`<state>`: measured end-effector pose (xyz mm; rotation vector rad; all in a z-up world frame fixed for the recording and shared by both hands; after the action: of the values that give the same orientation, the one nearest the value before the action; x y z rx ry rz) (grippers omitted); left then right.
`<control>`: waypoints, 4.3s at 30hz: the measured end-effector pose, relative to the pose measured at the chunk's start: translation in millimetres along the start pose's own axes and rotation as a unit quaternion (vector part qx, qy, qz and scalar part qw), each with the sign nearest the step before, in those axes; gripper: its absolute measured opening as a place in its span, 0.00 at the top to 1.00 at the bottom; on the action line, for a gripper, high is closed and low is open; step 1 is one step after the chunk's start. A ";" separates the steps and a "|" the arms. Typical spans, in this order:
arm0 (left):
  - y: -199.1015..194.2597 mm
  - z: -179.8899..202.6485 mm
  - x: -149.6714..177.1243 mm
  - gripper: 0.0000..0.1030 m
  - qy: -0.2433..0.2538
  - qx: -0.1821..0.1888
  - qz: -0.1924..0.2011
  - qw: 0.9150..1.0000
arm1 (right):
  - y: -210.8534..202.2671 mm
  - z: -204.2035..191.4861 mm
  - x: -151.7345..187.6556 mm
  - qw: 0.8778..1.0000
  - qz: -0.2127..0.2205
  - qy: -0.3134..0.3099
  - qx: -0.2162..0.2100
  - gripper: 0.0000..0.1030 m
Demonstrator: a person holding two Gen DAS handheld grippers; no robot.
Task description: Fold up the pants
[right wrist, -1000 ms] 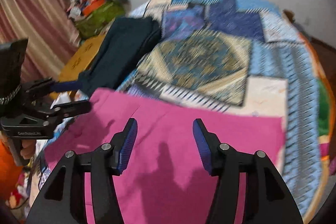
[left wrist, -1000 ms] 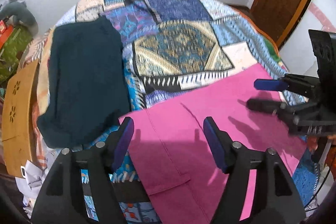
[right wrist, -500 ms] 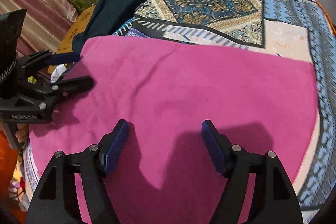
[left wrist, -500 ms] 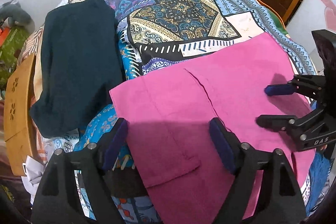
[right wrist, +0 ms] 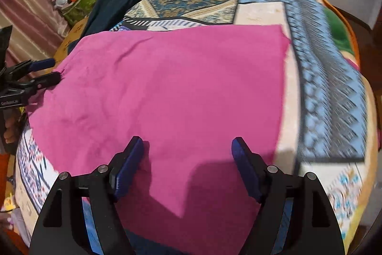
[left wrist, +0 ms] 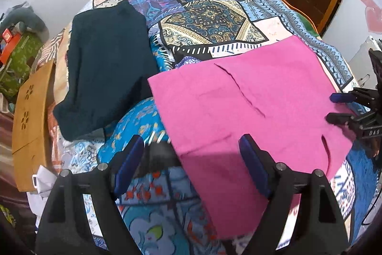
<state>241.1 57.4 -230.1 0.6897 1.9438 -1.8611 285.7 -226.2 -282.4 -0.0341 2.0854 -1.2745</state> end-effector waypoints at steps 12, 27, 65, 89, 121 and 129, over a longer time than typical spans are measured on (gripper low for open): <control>-25.5 -14.7 29.2 0.19 -0.045 -0.016 0.018 0.999 | -24.3 14.2 28.8 0.998 0.033 0.029 0.036 0.29; -78.7 -12.6 33.0 0.20 -0.174 0.018 0.067 0.982 | -57.1 -35.1 1.3 0.993 0.114 -0.007 0.016 0.29; -34.6 32.9 16.3 0.77 -0.146 0.040 0.050 0.987 | -17.3 -59.5 18.6 0.997 0.073 -0.013 -0.029 0.28; -70.7 93.6 -66.6 0.82 -0.012 0.041 0.124 0.991 | -20.1 -50.4 27.4 0.997 0.072 0.009 -0.022 0.28; -19.4 88.2 -97.9 0.23 0.018 0.052 0.089 0.995 | -33.5 -41.9 36.7 0.997 0.074 0.021 -0.010 0.28; 67.8 58.2 -127.8 0.20 0.042 0.017 0.012 0.999 | -58.5 -22.2 40.8 0.993 0.101 0.052 0.018 0.28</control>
<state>380.0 -12.1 -216.5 0.8114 1.9493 -1.8834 223.6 -253.8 -251.3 0.2582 2.0927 -1.2130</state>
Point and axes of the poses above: each gripper's, at about its wrist camera, not at the fingertips, and y roughly the way its jaws point, z to its right, x to its underside, the point moved 1 cm from there along y, roughly the way its jaws point, and after that the axes turned 7 degrees about z, right-handed, at the moved point
